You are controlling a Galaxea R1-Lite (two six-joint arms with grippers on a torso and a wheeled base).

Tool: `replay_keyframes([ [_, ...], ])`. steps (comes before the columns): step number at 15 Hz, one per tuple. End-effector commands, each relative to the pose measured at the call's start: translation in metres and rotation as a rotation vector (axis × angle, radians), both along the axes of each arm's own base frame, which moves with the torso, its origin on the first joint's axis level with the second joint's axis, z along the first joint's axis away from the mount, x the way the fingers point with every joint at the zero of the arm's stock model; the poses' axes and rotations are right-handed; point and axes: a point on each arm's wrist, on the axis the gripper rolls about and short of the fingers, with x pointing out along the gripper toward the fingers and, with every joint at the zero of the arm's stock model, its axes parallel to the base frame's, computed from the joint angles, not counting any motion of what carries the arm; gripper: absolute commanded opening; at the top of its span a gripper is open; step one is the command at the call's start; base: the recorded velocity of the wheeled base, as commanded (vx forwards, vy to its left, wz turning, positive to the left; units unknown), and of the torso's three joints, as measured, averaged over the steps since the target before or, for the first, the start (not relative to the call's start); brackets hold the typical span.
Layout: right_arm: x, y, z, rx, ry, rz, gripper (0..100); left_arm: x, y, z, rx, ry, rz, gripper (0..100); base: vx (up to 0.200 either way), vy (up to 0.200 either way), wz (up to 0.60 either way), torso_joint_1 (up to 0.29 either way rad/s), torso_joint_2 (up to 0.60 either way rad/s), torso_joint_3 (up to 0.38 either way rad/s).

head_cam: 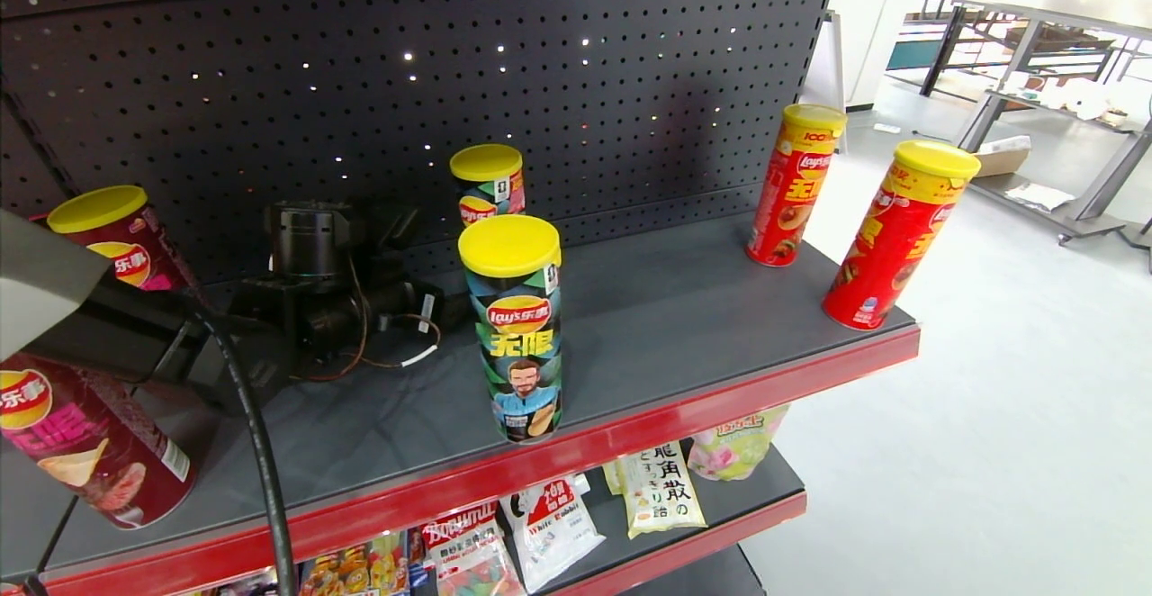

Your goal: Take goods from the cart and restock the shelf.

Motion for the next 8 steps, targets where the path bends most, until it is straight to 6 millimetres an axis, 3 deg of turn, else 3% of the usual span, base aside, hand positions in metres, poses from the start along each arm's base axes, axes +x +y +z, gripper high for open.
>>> replay_keyframes([
  [1, 0.000, 0.000, 0.000, 0.000, 0.001, 0.001, 100, -0.005, 0.001, 0.006, -0.004, -0.013, 0.000, 100, 0.000, 0.000, 0.00, 0.000, 0.00, 0.000],
  [5, 0.000, 0.000, 0.000, 0.000, -0.001, 0.001, 100, -0.022, 0.007, 0.028, -0.020, -0.066, 0.003, 100, 0.000, 0.000, 0.00, 0.000, 0.00, 0.000],
  [7, 0.000, 0.000, 0.000, 0.000, -0.001, 0.001, 100, -0.036, 0.011, 0.045, -0.033, -0.110, 0.003, 100, 0.000, 0.000, 0.00, 0.000, 0.00, 0.000],
  [8, 0.000, 0.000, 0.000, 0.000, -0.001, 0.001, 100, -0.052, 0.016, 0.061, -0.045, -0.150, 0.004, 100, 0.000, 0.000, 0.00, 0.000, 0.00, 0.000],
])
